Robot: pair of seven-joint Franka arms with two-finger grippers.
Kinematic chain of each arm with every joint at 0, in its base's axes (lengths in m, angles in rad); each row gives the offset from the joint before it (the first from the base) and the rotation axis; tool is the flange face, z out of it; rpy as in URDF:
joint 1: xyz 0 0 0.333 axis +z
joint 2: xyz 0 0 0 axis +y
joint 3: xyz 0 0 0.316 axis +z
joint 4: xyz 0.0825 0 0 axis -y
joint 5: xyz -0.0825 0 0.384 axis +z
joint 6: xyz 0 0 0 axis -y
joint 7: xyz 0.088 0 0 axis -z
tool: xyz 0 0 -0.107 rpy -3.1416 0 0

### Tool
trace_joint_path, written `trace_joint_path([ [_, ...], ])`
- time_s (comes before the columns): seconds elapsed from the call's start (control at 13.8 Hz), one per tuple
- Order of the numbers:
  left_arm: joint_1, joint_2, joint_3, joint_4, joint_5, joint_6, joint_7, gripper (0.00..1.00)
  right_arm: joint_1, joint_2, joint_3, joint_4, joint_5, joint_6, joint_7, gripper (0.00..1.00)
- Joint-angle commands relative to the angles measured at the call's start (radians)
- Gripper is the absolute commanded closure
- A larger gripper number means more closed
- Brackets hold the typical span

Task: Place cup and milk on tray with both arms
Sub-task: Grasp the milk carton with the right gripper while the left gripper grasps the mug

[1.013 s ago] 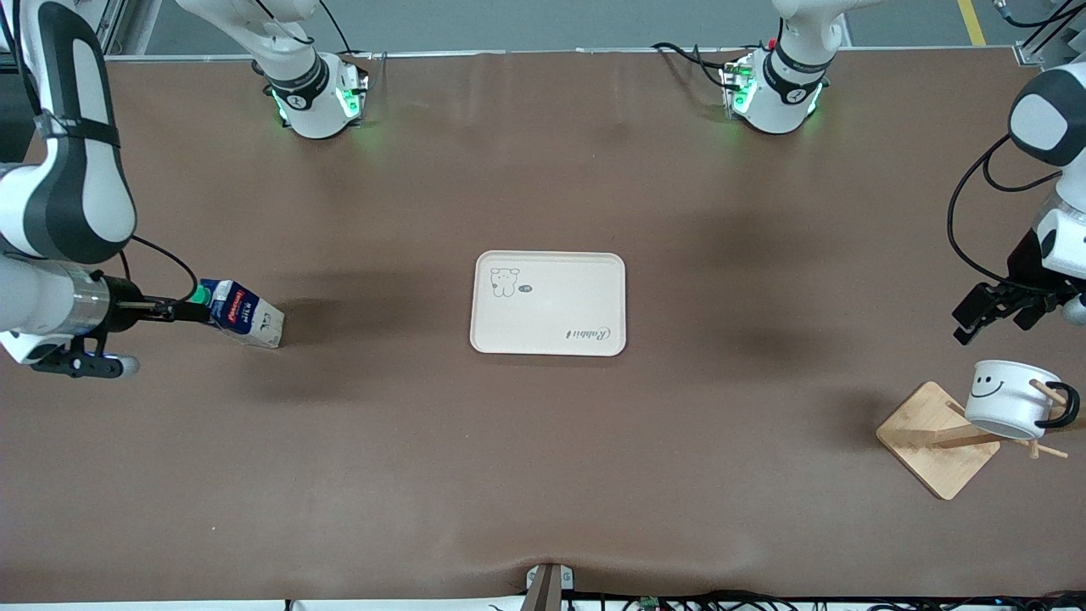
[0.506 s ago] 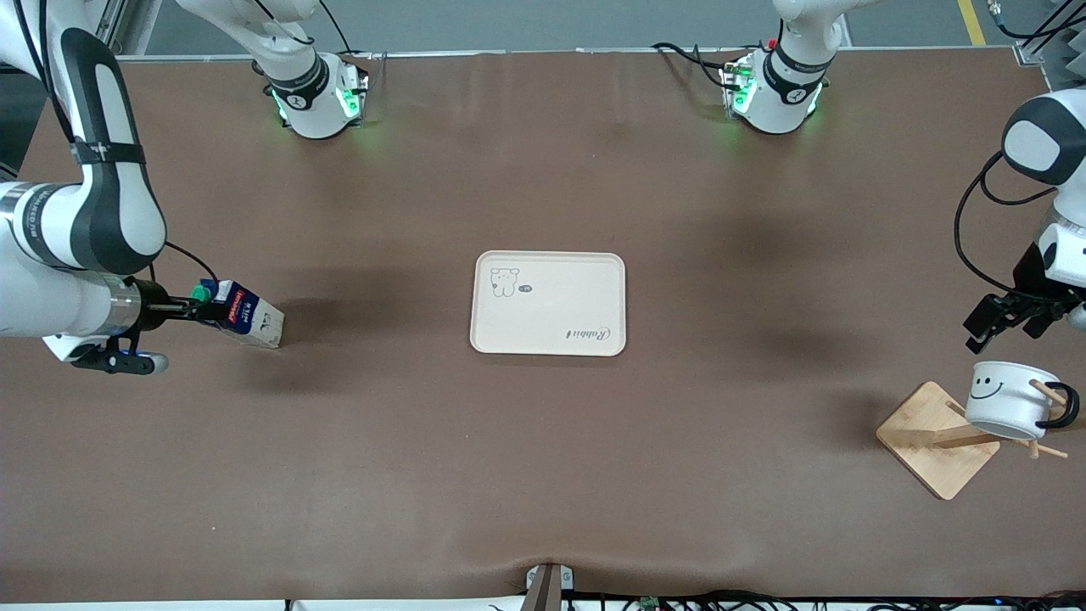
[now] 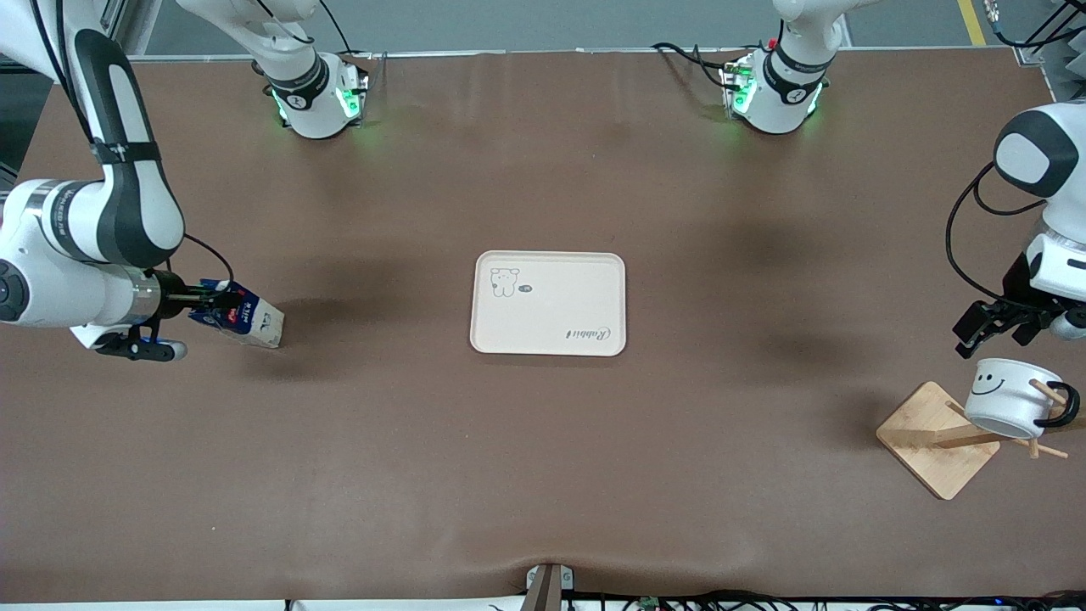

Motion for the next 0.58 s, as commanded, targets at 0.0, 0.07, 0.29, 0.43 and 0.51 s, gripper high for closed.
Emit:
trace_joint_path([
  [0.0, 0.002, 0.009, -0.004, 0.015, -0.014, 0.011, 0.027, 0.05, -0.006, -0.041, 0.008, -0.034, 0.003, 0.010, 0.017, 0.72],
  [0.07, 0.001, 0.013, -0.004, 0.015, -0.014, 0.025, 0.031, 0.04, -0.006, -0.039, 0.008, -0.034, 0.003, 0.009, 0.017, 0.83],
  [0.29, 0.001, 0.053, -0.004, 0.015, -0.014, 0.119, 0.064, 0.05, -0.006, -0.038, 0.008, -0.024, 0.003, 0.006, 0.022, 0.87],
  [0.43, 0.001, 0.076, -0.004, 0.015, -0.014, 0.167, 0.064, 0.06, -0.006, -0.036, 0.008, -0.008, 0.003, 0.000, 0.022, 0.87],
  [0.51, -0.001, 0.088, -0.006, 0.013, -0.014, 0.193, 0.064, 0.07, -0.006, -0.035, 0.008, 0.007, 0.003, -0.017, 0.022, 0.87],
])
